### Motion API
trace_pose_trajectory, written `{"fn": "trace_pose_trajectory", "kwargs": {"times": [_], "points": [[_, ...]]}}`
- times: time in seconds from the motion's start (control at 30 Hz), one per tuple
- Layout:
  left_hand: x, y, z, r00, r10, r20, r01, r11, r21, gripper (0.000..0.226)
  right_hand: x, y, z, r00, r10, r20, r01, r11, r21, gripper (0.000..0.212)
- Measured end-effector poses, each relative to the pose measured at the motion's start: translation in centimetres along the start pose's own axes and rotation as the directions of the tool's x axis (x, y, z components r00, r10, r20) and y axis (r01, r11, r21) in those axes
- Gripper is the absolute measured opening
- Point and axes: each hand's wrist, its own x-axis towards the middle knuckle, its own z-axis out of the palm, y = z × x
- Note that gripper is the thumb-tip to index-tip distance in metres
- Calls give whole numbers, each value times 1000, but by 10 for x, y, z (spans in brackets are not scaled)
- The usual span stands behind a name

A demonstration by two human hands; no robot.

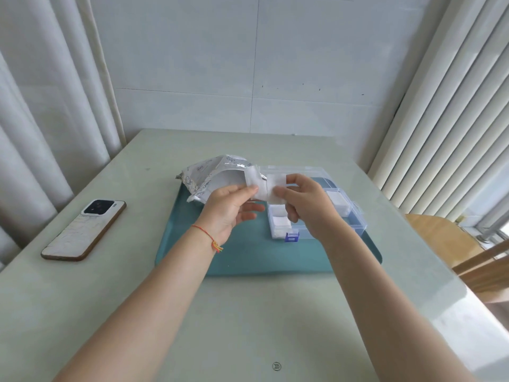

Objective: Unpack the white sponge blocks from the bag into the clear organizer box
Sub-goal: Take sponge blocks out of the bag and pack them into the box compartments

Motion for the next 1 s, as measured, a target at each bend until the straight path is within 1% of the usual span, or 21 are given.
{"fn": "trace_pose_trajectory", "kwargs": {"times": [0.13,0.27,0.33,0.47,0.5,0.53,0.6,0.67,0.7,0.77,0.9,1.0], "points": [[4,-5,1,999,10,-31,-10,1000,18,8,-2,1,-1,1000,-11,-9,11,999,-37,11],[7,-13,-2,996,66,-60,-59,992,116,6,-4,4,0,1000,-15,-11,14,998,-68,12],[8,-18,-5,992,90,-88,-75,984,159,8,-4,5,0,999,-22,-47,18,996,-86,10],[10,-22,-13,989,91,-121,-59,967,248,9,-1,7,-5,986,-57,-158,53,998,-30,5],[10,-21,-15,991,82,-104,-50,959,280,10,0,7,-7,986,-76,-151,69,997,-46,5],[10,-21,-16,995,67,-78,-40,949,312,12,-1,6,-10,989,-97,-115,87,992,-92,5],[9,-19,-17,999,32,-9,-27,934,356,11,-3,3,-15,992,-119,29,123,966,-228,6],[7,-18,-17,998,12,54,-30,932,361,9,-6,1,-13,979,-89,184,148,928,-341,6],[6,-19,-17,997,8,74,-34,932,362,13,-6,2,-10,971,-75,228,162,906,-391,6],[5,-18,-18,995,-2,95,-35,924,380,21,-5,4,-5,965,-67,254,184,863,-470,6],[3,-16,-22,991,-5,133,-51,907,418,14,-5,7,-5,971,-92,219,197,831,-521,9],[3,-16,-23,991,1,136,-66,878,474,14,-8,6,-3,971,-114,211,211,825,-525,10]]}}
